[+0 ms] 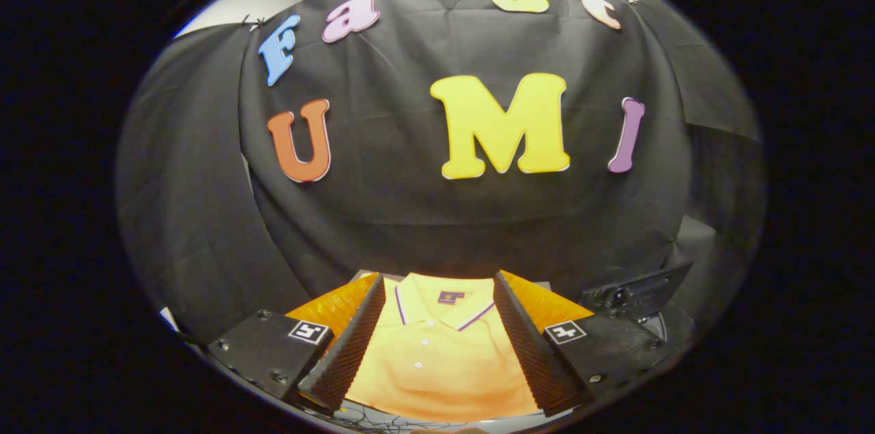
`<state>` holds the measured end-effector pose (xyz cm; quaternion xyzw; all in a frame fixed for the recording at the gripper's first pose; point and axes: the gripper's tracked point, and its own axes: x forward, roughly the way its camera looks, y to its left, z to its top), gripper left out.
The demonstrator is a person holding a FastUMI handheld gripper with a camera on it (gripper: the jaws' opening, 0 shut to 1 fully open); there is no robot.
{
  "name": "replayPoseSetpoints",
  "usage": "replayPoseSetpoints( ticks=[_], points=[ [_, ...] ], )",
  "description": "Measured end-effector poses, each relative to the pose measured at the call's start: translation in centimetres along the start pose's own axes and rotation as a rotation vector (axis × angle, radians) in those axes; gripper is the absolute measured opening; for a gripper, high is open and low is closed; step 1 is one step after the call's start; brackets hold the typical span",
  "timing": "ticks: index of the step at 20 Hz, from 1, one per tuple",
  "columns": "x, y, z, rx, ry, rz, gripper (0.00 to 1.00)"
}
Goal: Put the clothes into the washing machine and then close the washing machine lid.
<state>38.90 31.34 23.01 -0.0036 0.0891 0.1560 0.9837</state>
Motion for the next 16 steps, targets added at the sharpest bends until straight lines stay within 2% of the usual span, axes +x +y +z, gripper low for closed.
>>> replayPoseSetpoints(
  ticks=[7,12,16],
  points=[
    [5.5,1.1,-8.0,0.037,0.222,-0.057,1.00],
    [7.6,-1.0,-13.2,0.005,0.361,-0.151,1.00],
    [7.7,-0.7,-13.5,0.042,0.409,-0.132,1.00]
  ],
)
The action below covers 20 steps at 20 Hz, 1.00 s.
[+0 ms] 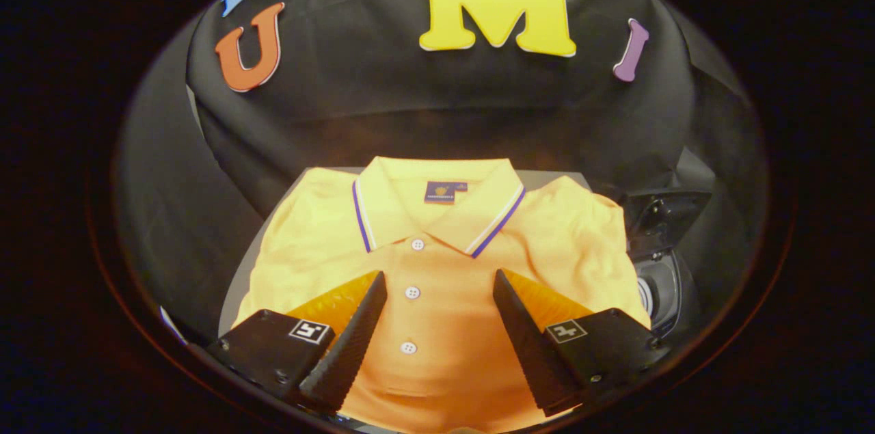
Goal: Put the clothes into the washing machine and then close the washing machine lid.
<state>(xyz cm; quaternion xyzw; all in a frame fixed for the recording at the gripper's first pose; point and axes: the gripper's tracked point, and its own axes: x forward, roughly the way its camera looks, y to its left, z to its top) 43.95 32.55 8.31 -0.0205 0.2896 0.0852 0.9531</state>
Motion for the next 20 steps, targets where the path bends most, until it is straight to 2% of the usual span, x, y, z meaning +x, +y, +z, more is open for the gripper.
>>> replayPoseSetpoints(
  ticks=[6,10,11,14,15,16,17,18,20],
  points=[
    [0.0,0.0,0.0,0.002,0.109,-0.019,0.99],
    [-0.2,0.1,0.0,-0.023,0.156,0.016,0.96],
    [0.0,0.1,0.1,-0.045,0.151,0.031,0.90],
    [0.1,0.8,0.1,-0.047,0.147,0.082,0.58],
    [0.1,0.8,0.0,-0.055,0.143,0.099,0.42],
    [0.5,1.0,0.4,-0.070,0.139,0.128,0.36],
    [0.4,1.1,0.5,-0.070,0.135,0.147,0.19],
    [0.5,1.2,0.1,-0.075,0.136,0.156,0.12],
    [0.4,1.1,0.2,-0.107,0.114,0.178,0.07]
  ],
)
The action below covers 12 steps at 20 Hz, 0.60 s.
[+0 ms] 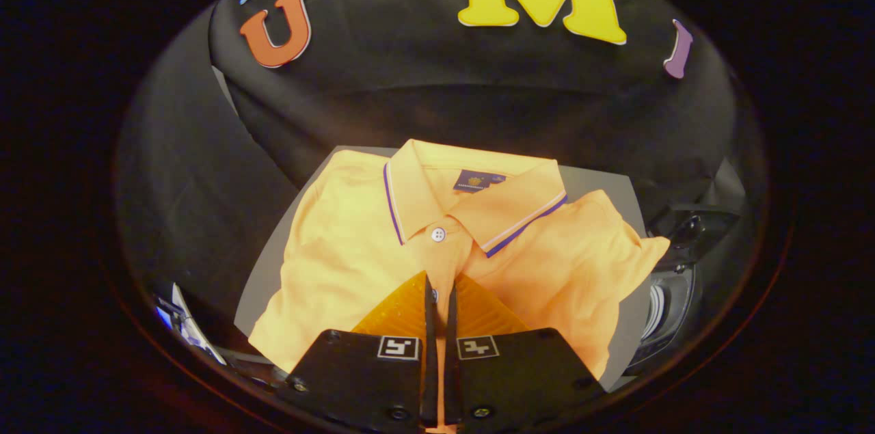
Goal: Put the clothes into the washing machine and then close the washing machine lid.
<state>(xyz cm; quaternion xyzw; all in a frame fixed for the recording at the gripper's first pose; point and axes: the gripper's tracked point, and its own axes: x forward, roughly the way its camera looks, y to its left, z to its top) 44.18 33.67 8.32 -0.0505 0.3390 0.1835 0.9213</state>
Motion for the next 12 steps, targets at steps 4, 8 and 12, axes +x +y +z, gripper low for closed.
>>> replayPoseSetpoints(
  ticks=[4,8,12],
  points=[
    [-0.4,-0.4,0.3,-0.008,-0.055,0.031,0.06],
    [-2.1,-0.5,1.5,-0.010,-0.146,0.056,0.05],
    [-4.8,-1.1,3.5,-0.016,-0.284,0.054,0.05]
  ],
)
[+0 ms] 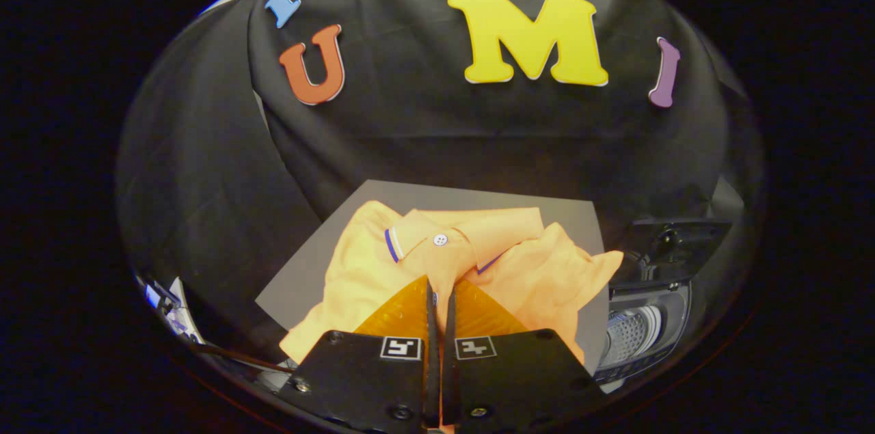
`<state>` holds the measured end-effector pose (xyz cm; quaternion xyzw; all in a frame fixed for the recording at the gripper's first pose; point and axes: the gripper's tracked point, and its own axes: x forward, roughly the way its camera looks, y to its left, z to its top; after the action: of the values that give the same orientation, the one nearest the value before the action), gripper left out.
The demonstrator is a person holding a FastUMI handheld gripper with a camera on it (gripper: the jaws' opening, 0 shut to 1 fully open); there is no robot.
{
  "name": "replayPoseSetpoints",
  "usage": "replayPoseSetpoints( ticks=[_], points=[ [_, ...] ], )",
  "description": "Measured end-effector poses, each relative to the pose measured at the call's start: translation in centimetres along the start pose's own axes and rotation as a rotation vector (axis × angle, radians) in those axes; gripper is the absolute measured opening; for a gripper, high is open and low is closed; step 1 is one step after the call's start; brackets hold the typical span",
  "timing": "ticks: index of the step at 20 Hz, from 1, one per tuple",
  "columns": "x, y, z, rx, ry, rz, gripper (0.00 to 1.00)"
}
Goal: Put the clothes into the washing machine and then close the washing machine lid.
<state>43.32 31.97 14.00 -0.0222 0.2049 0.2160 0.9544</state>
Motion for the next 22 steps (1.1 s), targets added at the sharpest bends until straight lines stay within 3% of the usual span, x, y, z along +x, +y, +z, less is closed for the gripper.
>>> replayPoseSetpoints(
  ticks=[6,14,18,22],
  points=[
    [-5.5,-1.7,2.9,0.011,-0.201,-0.030,0.05],
    [-17.7,-7.3,5.6,0.033,-0.426,-0.152,0.05],
    [-22.7,-12.9,5.8,0.066,-0.514,-0.207,0.05],
    [-23.0,-19.6,5.2,0.097,-0.525,-0.238,0.05]
  ],
)
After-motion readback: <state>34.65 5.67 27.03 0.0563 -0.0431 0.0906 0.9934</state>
